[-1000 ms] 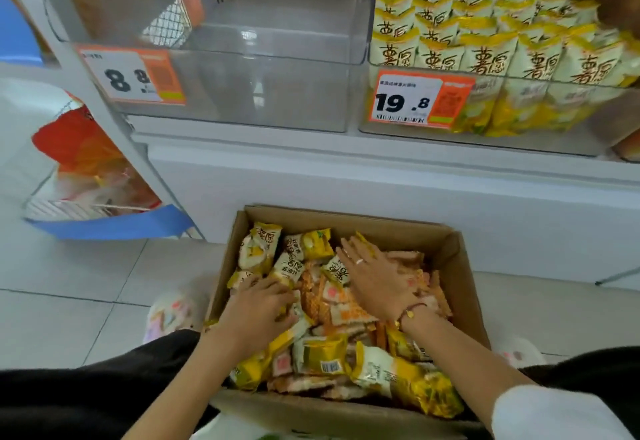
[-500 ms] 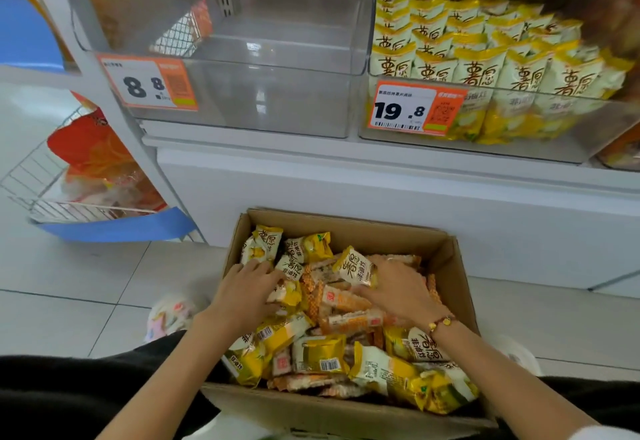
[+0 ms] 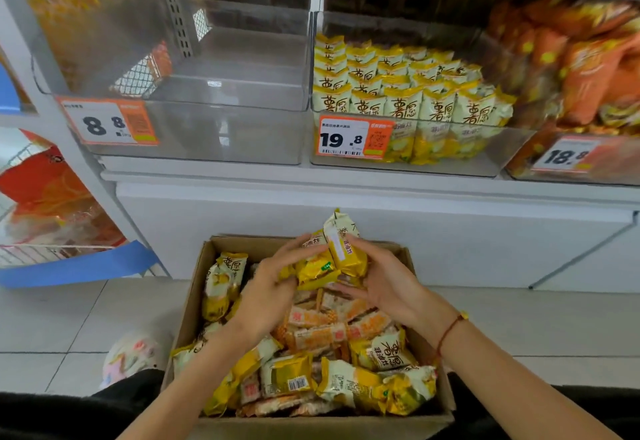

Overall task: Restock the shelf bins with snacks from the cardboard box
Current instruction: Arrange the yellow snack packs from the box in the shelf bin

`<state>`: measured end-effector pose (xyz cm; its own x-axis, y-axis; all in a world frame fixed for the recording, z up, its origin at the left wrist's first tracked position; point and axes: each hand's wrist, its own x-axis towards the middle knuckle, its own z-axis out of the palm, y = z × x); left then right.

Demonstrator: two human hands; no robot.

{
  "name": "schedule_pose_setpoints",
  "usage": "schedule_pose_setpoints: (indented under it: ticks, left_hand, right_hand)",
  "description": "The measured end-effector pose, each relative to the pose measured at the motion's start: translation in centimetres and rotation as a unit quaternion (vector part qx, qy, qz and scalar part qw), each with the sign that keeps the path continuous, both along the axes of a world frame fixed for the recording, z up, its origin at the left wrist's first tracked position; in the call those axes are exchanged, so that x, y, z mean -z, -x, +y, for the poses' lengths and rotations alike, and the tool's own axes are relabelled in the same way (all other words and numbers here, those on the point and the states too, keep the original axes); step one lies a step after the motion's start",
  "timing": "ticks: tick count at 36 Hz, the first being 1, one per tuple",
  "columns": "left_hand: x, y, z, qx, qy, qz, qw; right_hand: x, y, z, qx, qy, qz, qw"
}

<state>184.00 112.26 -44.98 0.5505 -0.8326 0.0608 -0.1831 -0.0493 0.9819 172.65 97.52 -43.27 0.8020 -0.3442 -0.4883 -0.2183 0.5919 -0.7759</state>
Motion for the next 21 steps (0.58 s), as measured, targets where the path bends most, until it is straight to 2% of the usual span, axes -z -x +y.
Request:
schedule_pose_setpoints:
  ticks: [3,7,9,13,21]
  left_hand:
    - [-2.4,0.2,-1.0,-0.027,0.061,0.157,0.985]
    - [-5.9,-0.2,-2.4,-0.022,0.113,0.224,0.968]
    - [-7.7,-0.2,-3.1,-0.016,0.127,0.192,0.973]
    - [-9.9,-0.6,-5.1,0.011,0.097,0.064,0.993]
    - [-15.8,-4.1,-9.2,0.076,0.111,-0.067,0.989]
  right_hand:
    - [-1.7,0.0,0.2,0.068,0.005,-0.039,0.997]
    - [-4.8,-0.3,-0.3,0.107,0.044,-0.105,0.988]
    - [-6.6,-0.6,-0.7,0.115,0.092,-0.123,0.981]
    - [-9.4,-1.6,-1.8,0.142,0.203,-0.115,0.962]
    - [-16.3,-3.5,-6.1,0.086,0.182,-0.171,0.965]
